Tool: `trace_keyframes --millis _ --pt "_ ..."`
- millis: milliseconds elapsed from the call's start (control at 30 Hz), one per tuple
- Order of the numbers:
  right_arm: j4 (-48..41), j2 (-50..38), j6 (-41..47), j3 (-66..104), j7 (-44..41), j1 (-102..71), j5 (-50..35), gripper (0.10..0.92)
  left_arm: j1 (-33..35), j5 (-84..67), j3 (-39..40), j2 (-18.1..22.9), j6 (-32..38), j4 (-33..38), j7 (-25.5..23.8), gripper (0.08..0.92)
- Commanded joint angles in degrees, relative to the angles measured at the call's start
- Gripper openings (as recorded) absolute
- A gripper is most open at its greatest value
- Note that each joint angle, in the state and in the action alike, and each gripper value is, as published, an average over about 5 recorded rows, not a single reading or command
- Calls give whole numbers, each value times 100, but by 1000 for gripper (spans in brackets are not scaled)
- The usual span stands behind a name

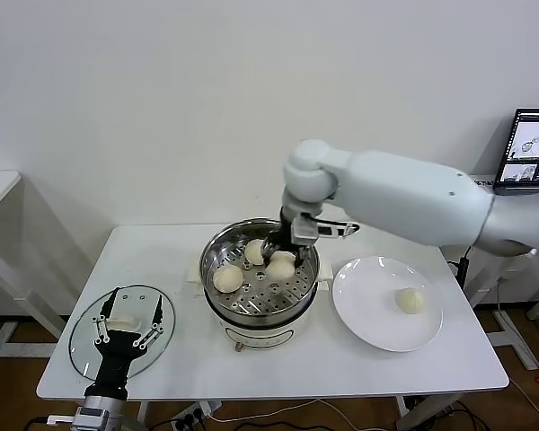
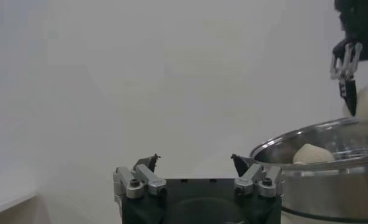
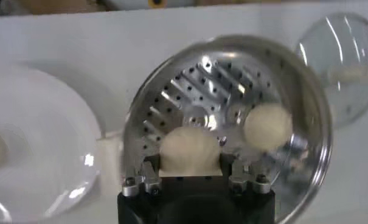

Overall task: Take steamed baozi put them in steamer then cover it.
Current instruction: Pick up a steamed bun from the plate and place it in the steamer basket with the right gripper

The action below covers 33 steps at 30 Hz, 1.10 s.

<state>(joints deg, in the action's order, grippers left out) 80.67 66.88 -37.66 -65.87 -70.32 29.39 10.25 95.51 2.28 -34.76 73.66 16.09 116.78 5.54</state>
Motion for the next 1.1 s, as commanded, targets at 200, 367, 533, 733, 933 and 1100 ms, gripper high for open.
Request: trace_keyframes --millis 200,367,533,733,933,1100 --pt "45 577 -699 -89 100 -466 653 670 18 2 -45 7 24 -11 -5 823" --pt "17 629 -712 -72 85 -568 751 671 22 2 -49 15 36 -20 -3 823" --pt "0 668 -714 -85 -6 -617 751 692 22 -2 -57 16 47 -20 -3 823" --pt "-17 672 -699 -91 -162 -614 701 710 20 -6 -68 10 77 -44 -3 823" --pt "29 602 -599 -18 -142 -581 709 808 9 -7 -53 13 81 -56 -3 823" --pt "169 315 -439 242 -276 -380 558 822 -3 -5 -47 13 80 -87 -3 823"
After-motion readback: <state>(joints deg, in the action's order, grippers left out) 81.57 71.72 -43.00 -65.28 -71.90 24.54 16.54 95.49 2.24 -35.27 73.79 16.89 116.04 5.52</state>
